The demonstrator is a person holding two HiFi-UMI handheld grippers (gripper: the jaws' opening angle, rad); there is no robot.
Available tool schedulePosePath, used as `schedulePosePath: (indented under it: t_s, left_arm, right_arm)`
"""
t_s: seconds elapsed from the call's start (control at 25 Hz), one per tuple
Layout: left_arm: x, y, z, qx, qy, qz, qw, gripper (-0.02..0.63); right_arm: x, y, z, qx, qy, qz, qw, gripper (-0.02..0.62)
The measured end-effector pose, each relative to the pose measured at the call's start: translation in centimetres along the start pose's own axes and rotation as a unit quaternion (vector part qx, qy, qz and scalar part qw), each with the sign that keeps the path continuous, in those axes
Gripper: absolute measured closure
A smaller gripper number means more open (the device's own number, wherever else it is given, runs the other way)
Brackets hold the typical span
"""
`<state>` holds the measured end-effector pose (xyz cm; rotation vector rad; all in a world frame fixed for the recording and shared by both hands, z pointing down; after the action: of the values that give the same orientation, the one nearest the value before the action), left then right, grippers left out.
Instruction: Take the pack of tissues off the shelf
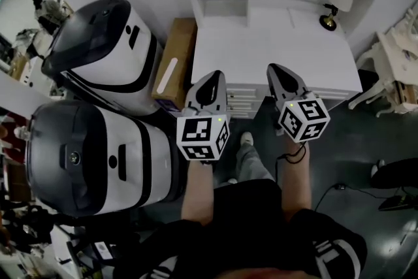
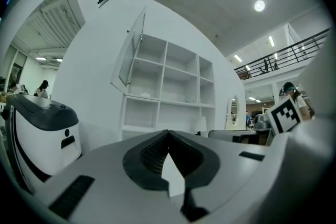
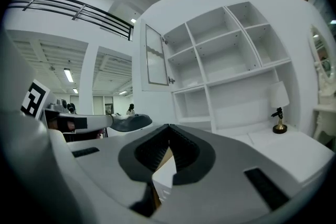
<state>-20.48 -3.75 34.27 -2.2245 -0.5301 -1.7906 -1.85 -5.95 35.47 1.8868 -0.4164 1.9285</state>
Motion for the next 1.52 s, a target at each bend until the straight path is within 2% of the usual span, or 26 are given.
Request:
schedulePosePath:
  t_s: [0.24,0.36,0.44,0.52,0.68,0.84,1.04,1.16,1.36,1.52]
  left_arm:
    - [0.7,3.1,-0.9,0.009,-0.006,-0.019,0.9998,0.595]
    - [1.1,4.4,-1.4,0.016,0.030,-0.031,0.9989,0.595]
    - [0.9,5.5,-1.8,0.005,0.053,-0.036,0.9979,0.595]
    - [0.5,6.6,-2.2,-0.002,0.052,-0.036,0.9980,0.595]
    - [0.0,8.7,-2.6,-0.002,0.046,-0.042,0.9981,0.595]
    - [-1.1,11.0,-3.0,-0.004,0.056,-0.042,0.9976,0.595]
    - [-1.0,14.3,-0.7,0.034,0.074,-0.071,0.9941,0.595]
    - [-1.1,16.5,0.6,0.040,0.088,-0.074,0.9926,0.595]
    - [-1.4,19.3,0.9,0.027,0.069,-0.066,0.9951,0.595]
    - [-2.7,21.3,0.7,0.020,0.061,-0.055,0.9964,0.595]
  right_arm:
    - [-0.3,3.2,0.8,-0.012,-0.003,-0.006,1.000,0.575]
    - [0.1,5.0,0.4,-0.009,-0.041,-0.027,0.999,0.575]
    - [-0.5,6.3,-0.1,-0.022,-0.062,-0.022,0.998,0.575]
    - [-0.7,7.6,0.4,-0.033,-0.049,-0.013,0.998,0.575]
    - [0.0,9.5,2.6,-0.022,-0.014,-0.023,0.999,0.575]
    - [-0.6,10.9,4.8,-0.017,0.006,-0.003,1.000,0.575]
    - [-1.0,11.5,8.3,0.004,0.033,0.015,0.999,0.575]
    - [-1.2,11.6,11.2,0.030,0.049,0.030,0.998,0.575]
    - [-1.7,11.8,15.0,0.054,0.058,0.048,0.996,0.575]
    - [-3.3,12.5,16.4,0.054,0.049,0.059,0.996,0.575]
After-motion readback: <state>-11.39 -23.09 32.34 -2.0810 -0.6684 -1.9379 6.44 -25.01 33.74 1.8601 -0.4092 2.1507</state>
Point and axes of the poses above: the fingertips, and each gripper's own axes: y forward along the fingers, z to its right, x out of its underside, the point moved 6 cm from there along -y, backward along the fingers, and after that the axes turned 6 degrees about -y, right-handed, at the moved point
